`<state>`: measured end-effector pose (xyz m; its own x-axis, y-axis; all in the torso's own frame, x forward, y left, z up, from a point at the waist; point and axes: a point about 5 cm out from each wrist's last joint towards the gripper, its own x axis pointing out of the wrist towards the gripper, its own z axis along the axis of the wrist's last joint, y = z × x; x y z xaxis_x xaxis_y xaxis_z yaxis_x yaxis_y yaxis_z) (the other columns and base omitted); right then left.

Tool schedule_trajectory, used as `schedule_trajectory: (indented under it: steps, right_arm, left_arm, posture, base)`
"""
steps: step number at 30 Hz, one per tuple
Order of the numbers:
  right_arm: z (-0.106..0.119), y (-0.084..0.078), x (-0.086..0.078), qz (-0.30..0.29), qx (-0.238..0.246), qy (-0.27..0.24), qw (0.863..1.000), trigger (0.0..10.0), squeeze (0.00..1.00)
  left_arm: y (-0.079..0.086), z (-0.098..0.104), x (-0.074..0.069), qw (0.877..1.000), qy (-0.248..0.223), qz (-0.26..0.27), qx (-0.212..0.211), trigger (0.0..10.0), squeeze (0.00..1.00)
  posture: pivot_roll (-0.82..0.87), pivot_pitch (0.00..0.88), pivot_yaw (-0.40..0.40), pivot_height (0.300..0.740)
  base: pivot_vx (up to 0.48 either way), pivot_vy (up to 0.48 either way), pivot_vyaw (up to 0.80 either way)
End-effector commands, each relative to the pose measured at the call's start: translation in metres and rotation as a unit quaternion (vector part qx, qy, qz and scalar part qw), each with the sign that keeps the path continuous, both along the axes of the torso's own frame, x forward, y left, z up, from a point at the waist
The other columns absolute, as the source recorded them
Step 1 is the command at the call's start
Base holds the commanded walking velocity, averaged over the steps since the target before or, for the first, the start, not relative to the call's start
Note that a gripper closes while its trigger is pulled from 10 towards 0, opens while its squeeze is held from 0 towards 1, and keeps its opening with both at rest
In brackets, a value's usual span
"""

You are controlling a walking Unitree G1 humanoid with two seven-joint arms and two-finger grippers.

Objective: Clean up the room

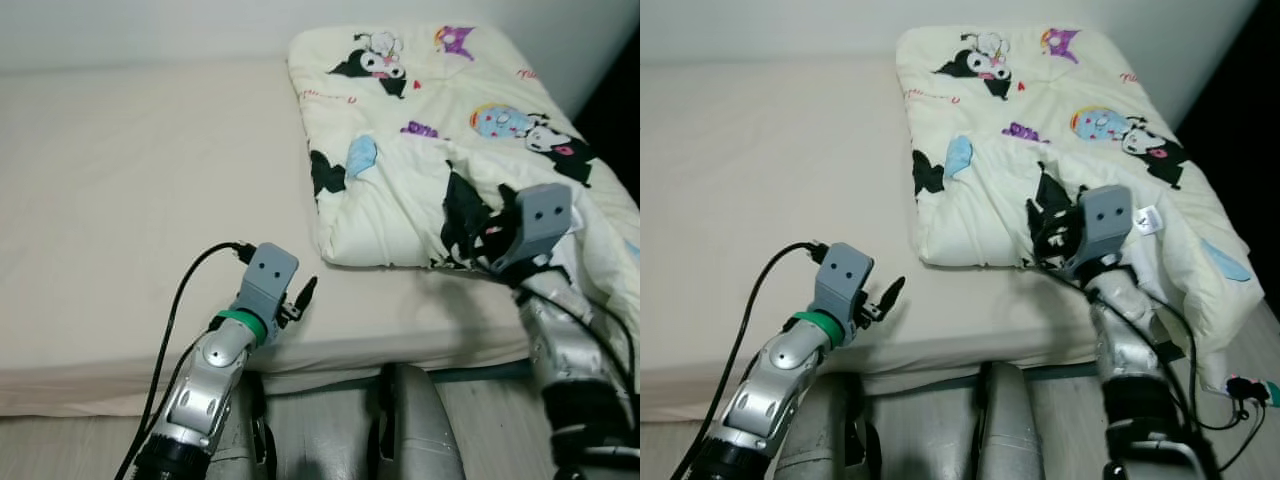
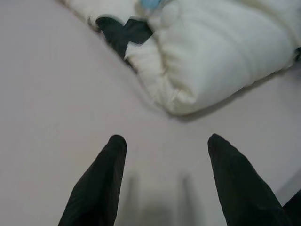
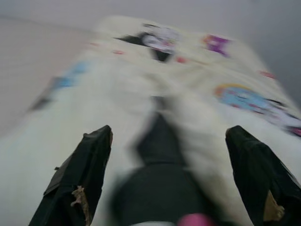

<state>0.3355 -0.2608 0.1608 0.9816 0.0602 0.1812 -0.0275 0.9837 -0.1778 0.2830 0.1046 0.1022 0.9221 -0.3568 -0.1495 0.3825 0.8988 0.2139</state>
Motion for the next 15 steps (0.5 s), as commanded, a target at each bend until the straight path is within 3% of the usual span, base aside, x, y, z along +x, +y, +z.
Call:
schedule_trajectory:
  steps: [1,4,5,6,7,15]
  right_arm:
    - [-0.009,-0.005,-0.002,-0.013,0.009,0.013,1.0,10.0,1.0]
    - [-0.006,-0.012,0.0,-0.025,0.002,0.017,1.0,10.0,1.0]
    - [-0.003,-0.019,0.004,-0.034,-0.009,0.021,0.999,10.0,0.52]
    - [-0.003,-0.019,0.004,-0.034,-0.009,0.021,0.999,10.0,0.52]
    - [0.001,-0.023,0.007,-0.042,-0.021,0.023,0.999,10.0,0.0]
    - [0.018,-0.037,0.017,-0.069,-0.031,0.023,0.997,10.0,0.0]
  left_arm:
    - [0.003,-0.005,-0.004,1.0,0.014,0.005,0.004,10.0,0.0]
    - [0.007,-0.006,-0.006,1.0,0.016,0.009,0.008,10.0,0.0]
    - [0.011,-0.006,-0.007,1.0,0.019,0.014,0.013,10.0,0.0]
    - [0.011,-0.006,-0.007,1.0,0.019,0.014,0.013,10.0,0.0]
    - [0.016,-0.006,-0.008,0.999,0.021,0.02,0.017,10.0,0.0]
    - [0.028,-0.005,-0.016,0.999,0.026,0.036,0.025,10.0,0.0]
  posture:
    - [0.04,0.145,0.068,0.595]
    - [0.05,0.164,0.074,0.595]
    - [0.06,0.179,0.079,0.595]
    - [0.06,0.179,0.079,0.595]
    - [0.06,0.191,0.083,0.595]
    - [0.1,0.234,0.103,0.595]
  base:
    - [0.0,0.0,0.0]
    - [0.0,0.0,0.0]
    - [0.0,0.0,0.0]
    - [0.0,0.0,0.0]
    - [0.0,0.0,0.0]
    - [0.0,0.0,0.0]
